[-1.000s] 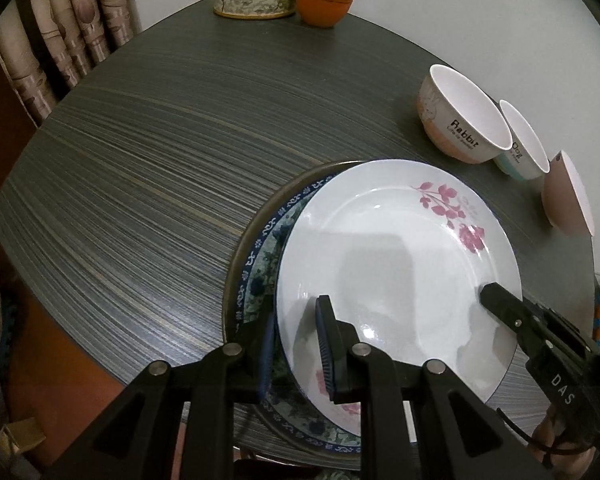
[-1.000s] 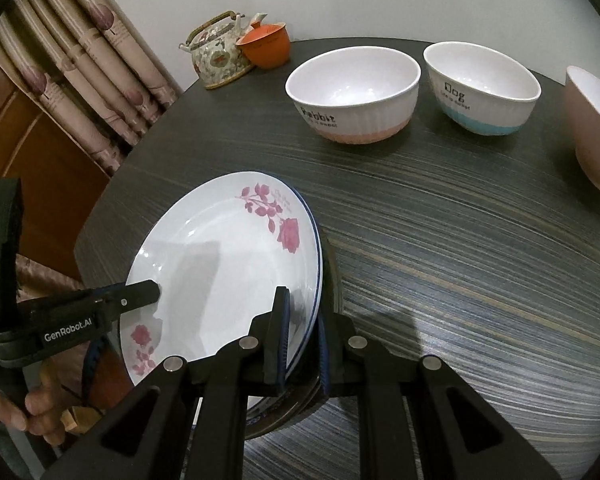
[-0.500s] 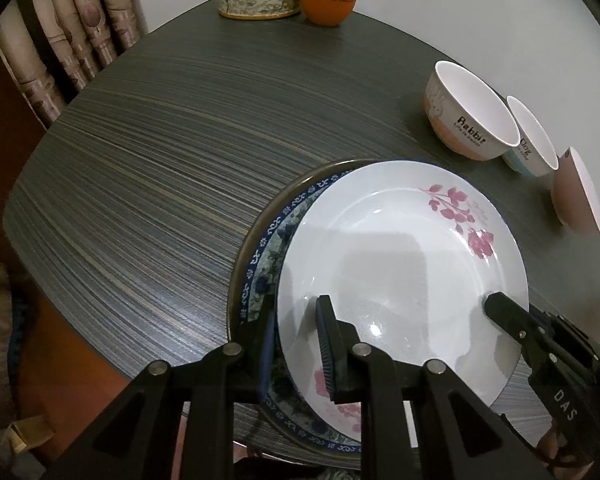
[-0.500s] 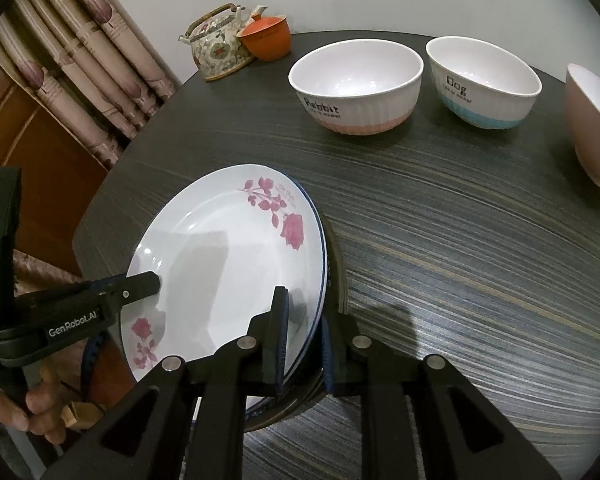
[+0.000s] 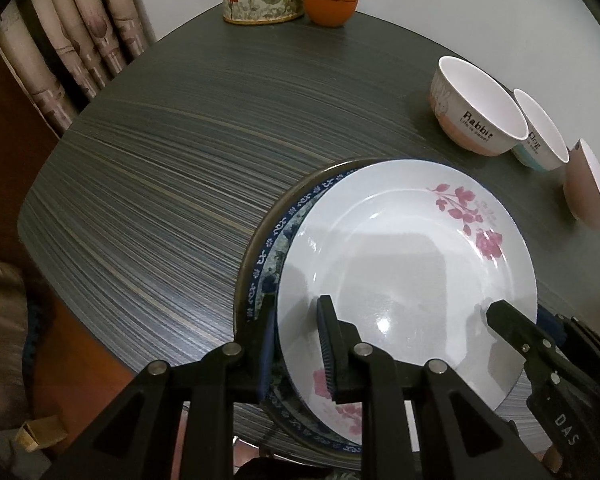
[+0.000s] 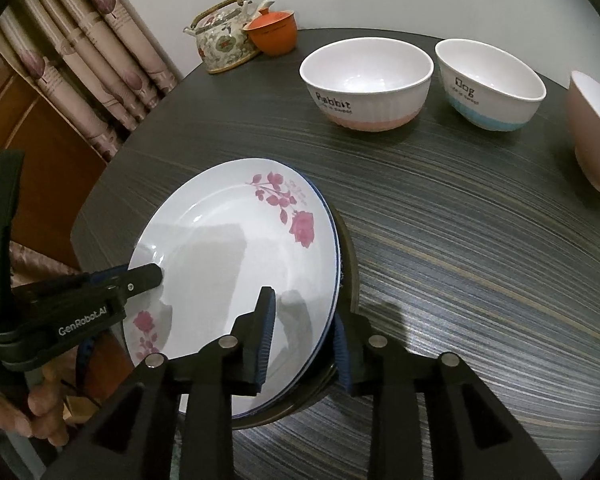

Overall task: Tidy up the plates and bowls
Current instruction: 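Lower the pink-flower plate onto the stack and open the right tool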

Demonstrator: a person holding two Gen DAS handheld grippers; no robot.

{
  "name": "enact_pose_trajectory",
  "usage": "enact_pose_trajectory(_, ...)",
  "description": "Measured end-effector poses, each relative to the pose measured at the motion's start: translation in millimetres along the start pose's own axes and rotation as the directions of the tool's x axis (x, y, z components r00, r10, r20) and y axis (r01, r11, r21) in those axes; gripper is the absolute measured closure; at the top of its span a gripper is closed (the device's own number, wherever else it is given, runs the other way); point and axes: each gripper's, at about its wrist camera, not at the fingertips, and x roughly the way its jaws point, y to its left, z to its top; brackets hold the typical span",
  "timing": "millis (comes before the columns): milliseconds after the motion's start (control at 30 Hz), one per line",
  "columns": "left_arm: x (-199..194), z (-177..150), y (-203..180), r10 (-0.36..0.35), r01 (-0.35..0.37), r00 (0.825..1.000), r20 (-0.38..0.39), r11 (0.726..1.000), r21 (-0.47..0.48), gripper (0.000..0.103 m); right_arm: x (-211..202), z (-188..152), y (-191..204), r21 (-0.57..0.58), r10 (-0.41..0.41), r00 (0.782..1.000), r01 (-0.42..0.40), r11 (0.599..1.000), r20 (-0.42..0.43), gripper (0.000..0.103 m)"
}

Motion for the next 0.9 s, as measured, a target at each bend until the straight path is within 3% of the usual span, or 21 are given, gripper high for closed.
enact_pose_trajectory(167,-6.4,-0.6,-7.1,0.061,-0.062,0.997,0.039,0.997,0.036,0.082,-0.1,-1.2,2.3,-0.007,-0.005,1.000,0.005,1.000,-0.002,0.073)
enact_pose_trajectory(767,-18.2,-4.7,-17.5,0.110,-0.114,0.991,0.082,0.992,0.052,0.082,-4.3,-6.0,0.5,-0.004,0.003,1.000,-0.003,1.000,0.001,0.067)
enact_pose_trajectory(900,-19.1,-4.9,-20.0,0.122,-0.127,0.989,0.084,0.990,0.056,0.082,-11.0,-6.8,-0.6,-0.008,-0.011,1.000,0.012,1.000,0.027,0.059)
